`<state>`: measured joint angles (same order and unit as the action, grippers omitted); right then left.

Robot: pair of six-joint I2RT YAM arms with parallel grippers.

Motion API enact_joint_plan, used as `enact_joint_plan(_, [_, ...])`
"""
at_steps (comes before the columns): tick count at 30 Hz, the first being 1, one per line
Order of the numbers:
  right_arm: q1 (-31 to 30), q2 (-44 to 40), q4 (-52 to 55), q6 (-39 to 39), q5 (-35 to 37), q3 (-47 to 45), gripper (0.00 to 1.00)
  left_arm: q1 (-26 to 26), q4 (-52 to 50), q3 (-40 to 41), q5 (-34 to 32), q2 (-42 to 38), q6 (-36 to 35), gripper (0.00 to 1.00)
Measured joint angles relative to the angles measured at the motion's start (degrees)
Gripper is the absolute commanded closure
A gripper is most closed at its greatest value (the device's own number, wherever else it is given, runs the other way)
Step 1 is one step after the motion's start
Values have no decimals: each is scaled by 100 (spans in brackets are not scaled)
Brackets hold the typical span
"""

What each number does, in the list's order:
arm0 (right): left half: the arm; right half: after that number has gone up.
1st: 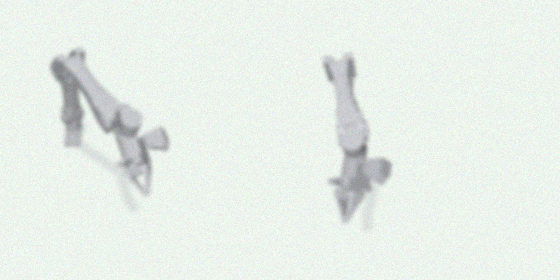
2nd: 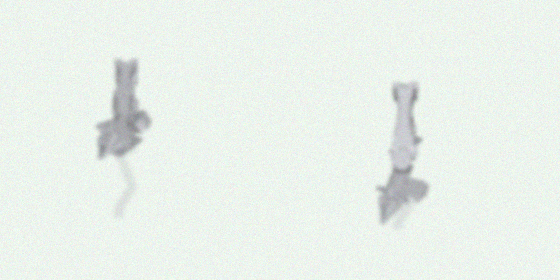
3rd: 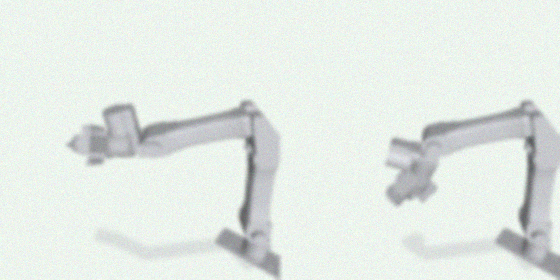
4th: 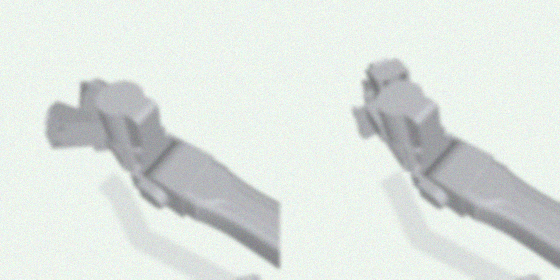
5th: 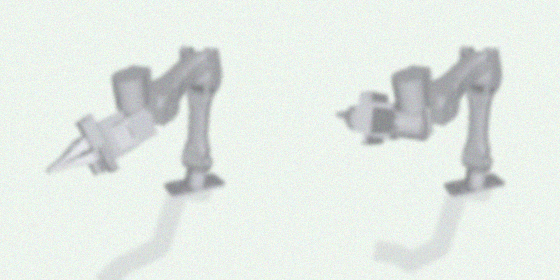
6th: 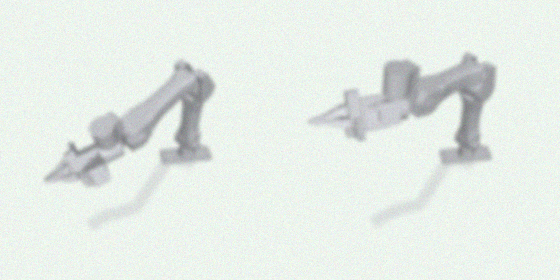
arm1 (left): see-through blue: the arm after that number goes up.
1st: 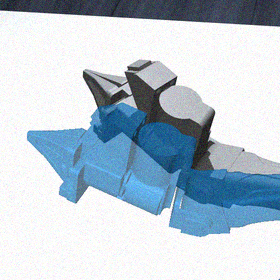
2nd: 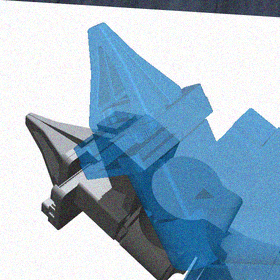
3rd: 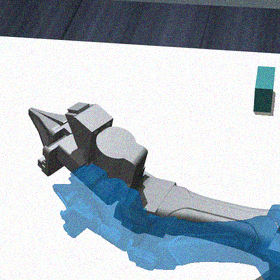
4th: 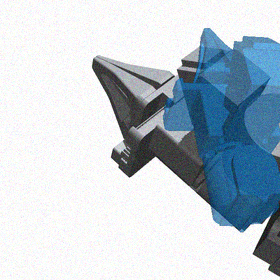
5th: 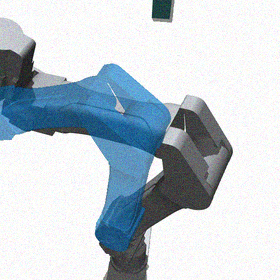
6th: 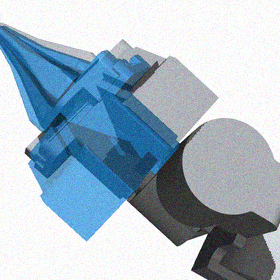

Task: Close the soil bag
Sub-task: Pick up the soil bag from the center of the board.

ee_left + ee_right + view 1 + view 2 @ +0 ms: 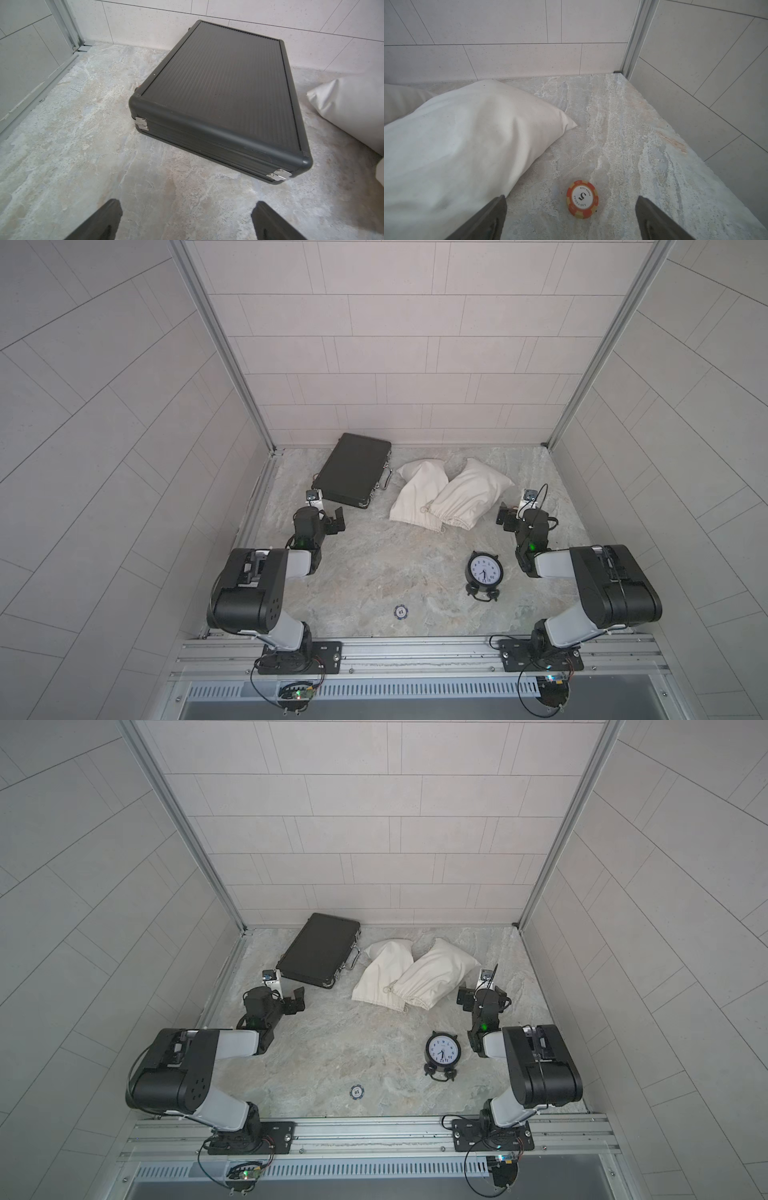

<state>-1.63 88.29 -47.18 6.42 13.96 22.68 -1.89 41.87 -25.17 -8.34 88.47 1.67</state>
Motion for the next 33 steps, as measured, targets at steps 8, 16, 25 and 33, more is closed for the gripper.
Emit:
enact_joint_plan(8, [0, 0, 0, 2, -2, 0, 0, 2, 0, 0, 4, 0, 0, 0])
enact_joint_plan(16, [-4, -68, 83, -2, 20, 4, 0, 7, -798, -85, 59, -597, 15, 0])
enact_joint_plan(25, [-249, -1681, 2806, 367, 2, 1283, 0, -400, -2695, -640, -223, -2686, 605, 0])
enact_joint_plan(33, [-1735, -2216, 4170, 647, -42, 1923, 0, -2210, -3491, -833, 389, -2509, 1832, 4])
